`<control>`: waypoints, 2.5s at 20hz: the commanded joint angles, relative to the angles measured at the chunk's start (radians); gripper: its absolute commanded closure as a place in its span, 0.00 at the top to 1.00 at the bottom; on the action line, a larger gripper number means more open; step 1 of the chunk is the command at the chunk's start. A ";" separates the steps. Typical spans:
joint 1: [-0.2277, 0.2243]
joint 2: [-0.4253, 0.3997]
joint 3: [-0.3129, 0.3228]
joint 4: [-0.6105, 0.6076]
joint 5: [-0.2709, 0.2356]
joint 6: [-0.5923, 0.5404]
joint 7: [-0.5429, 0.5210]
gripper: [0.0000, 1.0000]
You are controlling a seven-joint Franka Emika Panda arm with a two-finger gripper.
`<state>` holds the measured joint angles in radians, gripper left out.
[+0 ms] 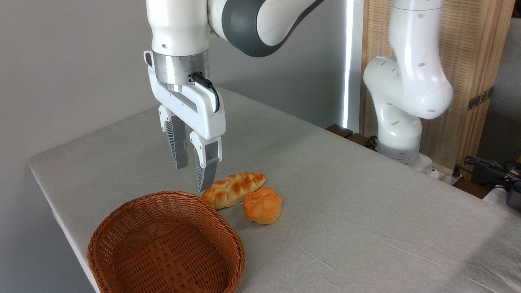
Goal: Put bread into the basket
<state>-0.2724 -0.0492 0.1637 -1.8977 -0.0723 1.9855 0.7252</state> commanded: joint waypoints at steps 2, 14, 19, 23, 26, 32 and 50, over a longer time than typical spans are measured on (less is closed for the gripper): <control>-0.002 0.005 0.002 0.019 0.003 -0.024 -0.004 1.00; 0.010 -0.024 0.011 -0.013 0.009 -0.025 0.013 1.00; 0.015 -0.078 0.046 -0.127 0.065 -0.019 0.043 1.00; 0.015 -0.124 0.060 -0.237 0.072 -0.021 0.094 1.00; 0.015 -0.123 0.065 -0.276 0.074 -0.021 0.129 1.00; 0.013 -0.109 0.069 -0.328 0.074 -0.019 0.184 1.00; 0.001 -0.064 0.060 -0.333 0.072 0.041 0.220 0.43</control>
<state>-0.2675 -0.1214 0.2175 -2.2292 -0.0123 2.0063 0.9276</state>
